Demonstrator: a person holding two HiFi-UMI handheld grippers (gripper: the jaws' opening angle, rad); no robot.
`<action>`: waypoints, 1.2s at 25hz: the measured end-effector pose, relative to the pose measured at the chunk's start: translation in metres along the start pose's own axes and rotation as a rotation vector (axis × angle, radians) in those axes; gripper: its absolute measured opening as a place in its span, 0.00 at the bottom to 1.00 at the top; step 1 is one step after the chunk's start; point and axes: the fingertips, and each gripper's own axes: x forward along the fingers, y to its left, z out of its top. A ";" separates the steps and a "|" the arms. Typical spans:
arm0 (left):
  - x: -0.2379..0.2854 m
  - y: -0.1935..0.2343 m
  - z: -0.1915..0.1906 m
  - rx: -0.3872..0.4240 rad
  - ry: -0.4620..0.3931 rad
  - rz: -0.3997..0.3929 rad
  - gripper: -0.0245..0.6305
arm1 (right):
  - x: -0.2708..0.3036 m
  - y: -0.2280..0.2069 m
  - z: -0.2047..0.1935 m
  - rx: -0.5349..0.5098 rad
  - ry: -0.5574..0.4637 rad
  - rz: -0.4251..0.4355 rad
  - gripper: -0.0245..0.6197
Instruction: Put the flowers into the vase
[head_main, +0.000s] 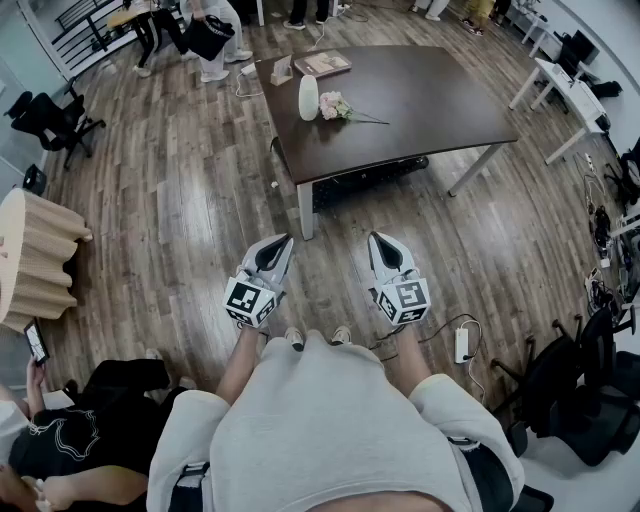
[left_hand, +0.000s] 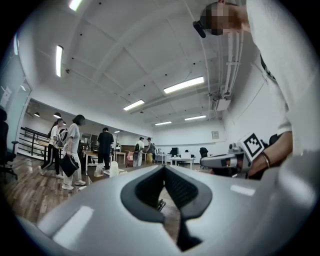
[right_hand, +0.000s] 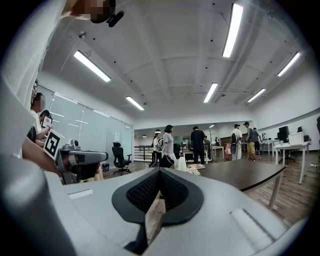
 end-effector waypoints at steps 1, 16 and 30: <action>-0.001 0.000 0.000 0.000 -0.001 0.000 0.05 | 0.000 0.001 0.000 0.000 0.000 0.000 0.03; 0.002 -0.004 0.002 0.004 0.005 0.009 0.05 | -0.003 -0.006 0.000 0.028 -0.012 0.004 0.03; 0.024 -0.025 -0.005 0.009 0.026 0.047 0.05 | -0.017 -0.038 -0.014 0.059 0.004 0.042 0.03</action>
